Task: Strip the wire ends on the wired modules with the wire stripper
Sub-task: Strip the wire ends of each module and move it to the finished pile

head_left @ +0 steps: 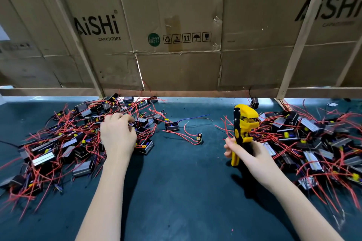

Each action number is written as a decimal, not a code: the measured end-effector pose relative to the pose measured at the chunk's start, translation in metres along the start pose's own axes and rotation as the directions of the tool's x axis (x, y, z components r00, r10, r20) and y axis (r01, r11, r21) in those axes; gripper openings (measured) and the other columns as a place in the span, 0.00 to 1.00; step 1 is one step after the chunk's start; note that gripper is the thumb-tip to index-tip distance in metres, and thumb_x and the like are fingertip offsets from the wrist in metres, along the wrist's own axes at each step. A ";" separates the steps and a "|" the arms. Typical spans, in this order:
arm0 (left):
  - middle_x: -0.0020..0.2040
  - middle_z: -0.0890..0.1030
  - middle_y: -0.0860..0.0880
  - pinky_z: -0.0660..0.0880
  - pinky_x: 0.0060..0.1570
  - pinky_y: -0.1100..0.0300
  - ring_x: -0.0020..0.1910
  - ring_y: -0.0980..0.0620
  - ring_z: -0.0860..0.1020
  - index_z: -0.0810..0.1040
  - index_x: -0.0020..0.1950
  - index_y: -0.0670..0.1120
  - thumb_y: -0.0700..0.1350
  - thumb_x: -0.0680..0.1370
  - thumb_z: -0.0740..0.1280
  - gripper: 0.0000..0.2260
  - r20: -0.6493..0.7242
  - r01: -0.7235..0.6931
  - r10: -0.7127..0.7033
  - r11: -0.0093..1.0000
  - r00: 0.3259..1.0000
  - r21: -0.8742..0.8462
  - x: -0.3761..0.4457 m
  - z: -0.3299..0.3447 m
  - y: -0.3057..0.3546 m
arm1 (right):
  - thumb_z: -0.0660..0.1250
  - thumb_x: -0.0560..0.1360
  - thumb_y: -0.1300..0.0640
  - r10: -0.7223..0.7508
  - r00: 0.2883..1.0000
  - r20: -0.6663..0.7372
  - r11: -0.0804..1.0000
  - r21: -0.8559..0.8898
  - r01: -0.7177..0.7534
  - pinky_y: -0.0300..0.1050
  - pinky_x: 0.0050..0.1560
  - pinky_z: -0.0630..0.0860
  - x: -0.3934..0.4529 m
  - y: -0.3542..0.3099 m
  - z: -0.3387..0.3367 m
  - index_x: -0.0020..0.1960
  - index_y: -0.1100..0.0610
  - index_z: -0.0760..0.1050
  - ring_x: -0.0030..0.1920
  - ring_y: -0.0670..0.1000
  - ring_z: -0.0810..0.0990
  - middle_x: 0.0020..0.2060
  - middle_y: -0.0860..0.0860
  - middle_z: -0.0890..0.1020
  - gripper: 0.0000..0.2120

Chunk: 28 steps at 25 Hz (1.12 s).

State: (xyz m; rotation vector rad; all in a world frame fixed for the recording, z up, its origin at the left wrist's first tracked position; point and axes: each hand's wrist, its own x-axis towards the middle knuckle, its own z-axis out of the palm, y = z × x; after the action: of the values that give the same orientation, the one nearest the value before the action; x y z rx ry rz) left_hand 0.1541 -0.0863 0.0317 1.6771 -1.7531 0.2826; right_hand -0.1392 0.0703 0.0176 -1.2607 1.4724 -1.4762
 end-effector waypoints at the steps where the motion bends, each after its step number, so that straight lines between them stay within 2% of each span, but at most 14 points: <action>1: 0.50 0.82 0.42 0.71 0.49 0.48 0.55 0.39 0.74 0.83 0.53 0.42 0.33 0.73 0.67 0.12 0.062 -0.007 0.008 1.000 0.998 -0.024 0.002 0.003 0.003 | 0.69 0.61 0.36 0.002 1.000 -0.002 1.000 0.007 -0.002 0.53 0.50 0.79 0.000 0.000 0.000 0.47 0.59 0.80 0.43 0.50 0.85 0.41 0.56 0.85 0.28; 4: 0.56 0.80 0.40 0.72 0.55 0.46 0.60 0.39 0.73 0.77 0.63 0.40 0.35 0.77 0.62 0.15 0.243 0.039 -0.065 0.993 0.968 0.111 0.005 0.018 0.002 | 0.69 0.63 0.38 0.004 1.000 0.003 1.000 0.003 -0.004 0.53 0.50 0.79 0.000 0.000 0.000 0.47 0.59 0.80 0.43 0.50 0.85 0.41 0.57 0.85 0.26; 7: 0.62 0.77 0.42 0.68 0.59 0.48 0.63 0.40 0.71 0.75 0.66 0.44 0.42 0.79 0.62 0.15 0.307 0.024 -0.099 0.971 0.947 0.239 0.005 0.024 -0.006 | 0.69 0.64 0.38 -0.002 1.000 0.000 1.000 0.005 0.002 0.52 0.49 0.79 -0.001 0.001 -0.001 0.47 0.60 0.80 0.43 0.50 0.84 0.40 0.57 0.85 0.26; 9: 0.61 0.77 0.42 0.68 0.59 0.48 0.62 0.40 0.72 0.77 0.64 0.47 0.46 0.79 0.64 0.14 0.289 0.039 -0.098 0.979 0.952 0.202 0.006 0.026 -0.007 | 0.69 0.63 0.37 -0.004 1.000 -0.001 1.000 0.001 0.004 0.51 0.48 0.79 0.000 0.002 -0.001 0.47 0.59 0.80 0.43 0.49 0.84 0.40 0.57 0.85 0.26; 13: 0.56 0.79 0.43 0.64 0.57 0.49 0.60 0.39 0.71 0.82 0.53 0.48 0.50 0.77 0.69 0.08 0.187 0.084 -0.114 0.984 0.976 0.158 0.003 0.022 -0.007 | 0.69 0.64 0.37 -0.011 1.000 0.007 1.000 0.007 0.011 0.50 0.48 0.79 0.001 0.003 -0.001 0.46 0.58 0.80 0.43 0.49 0.84 0.40 0.56 0.85 0.25; 15: 0.57 0.79 0.44 0.63 0.58 0.48 0.60 0.39 0.70 0.82 0.52 0.47 0.49 0.76 0.70 0.08 0.114 0.068 -0.072 0.997 0.991 0.043 0.001 0.018 -0.003 | 0.69 0.63 0.36 -0.003 1.000 0.025 1.000 -0.003 0.003 0.46 0.48 0.78 0.000 0.003 -0.001 0.46 0.57 0.79 0.42 0.48 0.84 0.40 0.56 0.85 0.25; 17: 0.56 0.80 0.46 0.63 0.57 0.49 0.60 0.40 0.72 0.82 0.51 0.46 0.47 0.75 0.72 0.08 -0.083 0.004 -0.019 0.985 0.996 -0.174 0.002 0.010 0.003 | 0.68 0.62 0.34 0.018 0.999 0.050 1.000 -0.010 -0.017 0.43 0.48 0.76 0.000 0.004 -0.001 0.45 0.57 0.79 0.41 0.48 0.82 0.40 0.56 0.84 0.27; 19: 0.54 0.80 0.51 0.65 0.56 0.52 0.57 0.46 0.74 0.81 0.49 0.47 0.47 0.74 0.72 0.07 -0.293 -0.129 0.006 0.906 0.956 -0.402 0.001 -0.001 0.011 | 0.69 0.62 0.34 0.033 0.998 0.052 0.999 -0.001 -0.033 0.48 0.51 0.77 -0.001 0.004 0.000 0.45 0.59 0.79 0.41 0.50 0.83 0.38 0.55 0.85 0.28; 20: 0.52 0.80 0.53 0.67 0.56 0.54 0.56 0.50 0.75 0.81 0.50 0.48 0.47 0.74 0.71 0.06 -0.333 -0.201 0.023 0.835 0.943 -0.512 0.001 -0.006 0.015 | 0.69 0.62 0.34 0.038 0.998 0.049 0.999 0.008 -0.038 0.53 0.53 0.77 -0.001 0.004 0.000 0.44 0.60 0.79 0.43 0.53 0.83 0.37 0.54 0.84 0.28; 21: 0.51 0.79 0.55 0.69 0.56 0.55 0.53 0.53 0.76 0.80 0.50 0.49 0.47 0.74 0.70 0.06 -0.320 -0.242 0.052 0.769 0.946 -0.591 -0.002 -0.008 0.020 | 0.70 0.62 0.34 0.042 0.998 0.048 0.999 0.022 -0.043 0.57 0.56 0.77 0.000 0.004 0.001 0.43 0.61 0.78 0.44 0.56 0.83 0.36 0.53 0.84 0.29; 22: 0.49 0.79 0.55 0.70 0.55 0.56 0.51 0.53 0.77 0.79 0.51 0.49 0.48 0.75 0.69 0.07 -0.268 -0.238 0.084 0.749 0.960 -0.618 -0.004 -0.009 0.024 | 0.70 0.62 0.34 0.047 0.998 0.047 0.998 0.037 -0.049 0.59 0.57 0.76 0.000 0.004 0.001 0.43 0.61 0.78 0.44 0.57 0.83 0.36 0.52 0.83 0.29; 24: 0.49 0.81 0.51 0.66 0.53 0.53 0.49 0.47 0.77 0.78 0.52 0.46 0.46 0.76 0.69 0.07 -0.177 -0.185 0.111 0.855 0.978 -0.485 -0.009 -0.006 0.034 | 0.70 0.62 0.34 0.057 0.997 0.051 0.997 0.055 -0.059 0.61 0.58 0.76 0.000 0.003 0.000 0.43 0.62 0.77 0.43 0.55 0.82 0.35 0.50 0.82 0.30; 26: 0.50 0.81 0.47 0.62 0.52 0.54 0.50 0.43 0.76 0.78 0.55 0.43 0.43 0.77 0.68 0.09 -0.172 -0.176 0.120 0.916 0.978 -0.361 -0.012 -0.004 0.038 | 0.71 0.63 0.35 0.062 0.996 0.058 0.996 0.054 -0.065 0.61 0.58 0.76 0.001 0.004 -0.001 0.43 0.63 0.77 0.43 0.54 0.82 0.35 0.50 0.82 0.30; 28: 0.51 0.81 0.49 0.66 0.53 0.55 0.50 0.47 0.76 0.79 0.57 0.43 0.44 0.77 0.66 0.10 -0.164 -0.274 0.221 0.829 0.961 -0.489 -0.018 -0.009 0.043 | 0.71 0.64 0.34 0.061 0.996 0.059 0.997 0.043 -0.064 0.60 0.56 0.77 0.000 0.004 -0.001 0.42 0.62 0.77 0.42 0.53 0.82 0.34 0.50 0.81 0.29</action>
State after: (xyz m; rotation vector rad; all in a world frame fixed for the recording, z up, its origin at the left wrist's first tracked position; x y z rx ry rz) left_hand 0.1154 -0.0604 0.0406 1.0405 -1.7738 0.0082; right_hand -0.1408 0.0699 0.0139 -1.2096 1.4211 -1.4132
